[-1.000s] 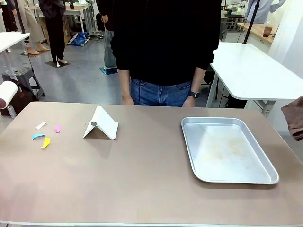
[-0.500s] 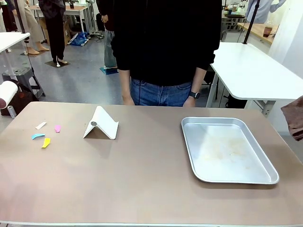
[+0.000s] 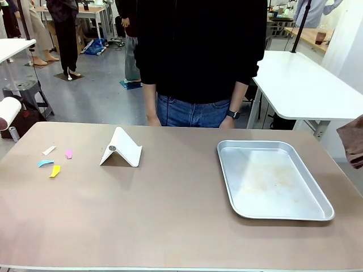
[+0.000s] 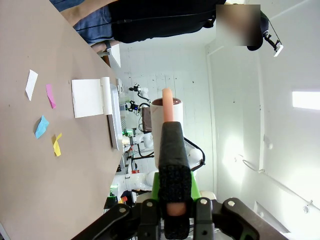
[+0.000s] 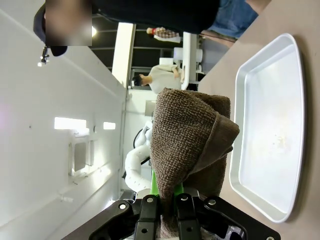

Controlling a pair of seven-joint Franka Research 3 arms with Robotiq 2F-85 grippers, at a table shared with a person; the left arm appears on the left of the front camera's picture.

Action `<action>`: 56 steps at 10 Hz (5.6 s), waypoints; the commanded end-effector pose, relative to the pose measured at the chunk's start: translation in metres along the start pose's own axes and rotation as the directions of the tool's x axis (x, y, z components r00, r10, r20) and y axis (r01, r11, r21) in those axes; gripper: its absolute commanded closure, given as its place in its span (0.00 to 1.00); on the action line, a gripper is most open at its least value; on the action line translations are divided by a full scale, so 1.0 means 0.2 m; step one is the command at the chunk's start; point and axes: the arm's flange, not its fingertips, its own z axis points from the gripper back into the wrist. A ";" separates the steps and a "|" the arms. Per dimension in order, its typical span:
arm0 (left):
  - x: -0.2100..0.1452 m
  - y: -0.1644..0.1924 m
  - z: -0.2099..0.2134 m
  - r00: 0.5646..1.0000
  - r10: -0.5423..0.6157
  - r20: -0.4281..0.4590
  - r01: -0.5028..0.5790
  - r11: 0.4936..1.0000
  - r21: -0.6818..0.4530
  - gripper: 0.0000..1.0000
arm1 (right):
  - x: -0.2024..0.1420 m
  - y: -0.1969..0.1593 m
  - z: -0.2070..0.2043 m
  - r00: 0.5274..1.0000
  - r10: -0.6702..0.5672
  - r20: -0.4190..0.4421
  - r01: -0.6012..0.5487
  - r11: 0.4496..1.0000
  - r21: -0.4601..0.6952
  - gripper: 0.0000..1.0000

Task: Clean the surface of the table.
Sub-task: Clean the area not pointed to by the person.

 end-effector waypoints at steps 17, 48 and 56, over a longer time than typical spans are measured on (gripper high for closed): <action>0.13 0.19 -0.07 0.999 0.039 0.020 -0.044 0.828 0.559 0.78 | 0.00 0.01 0.00 1.000 0.004 0.000 -0.004 1.000 0.002 0.90; 0.04 -0.25 0.06 0.969 -0.079 -0.236 0.168 0.906 0.388 0.78 | 0.00 0.01 0.00 1.000 0.004 0.000 -0.004 1.000 0.002 0.90; 0.03 -0.20 0.07 0.972 -0.043 -0.233 0.136 0.906 0.400 0.78 | 0.00 0.01 0.00 1.000 0.004 0.000 -0.004 1.000 0.002 0.90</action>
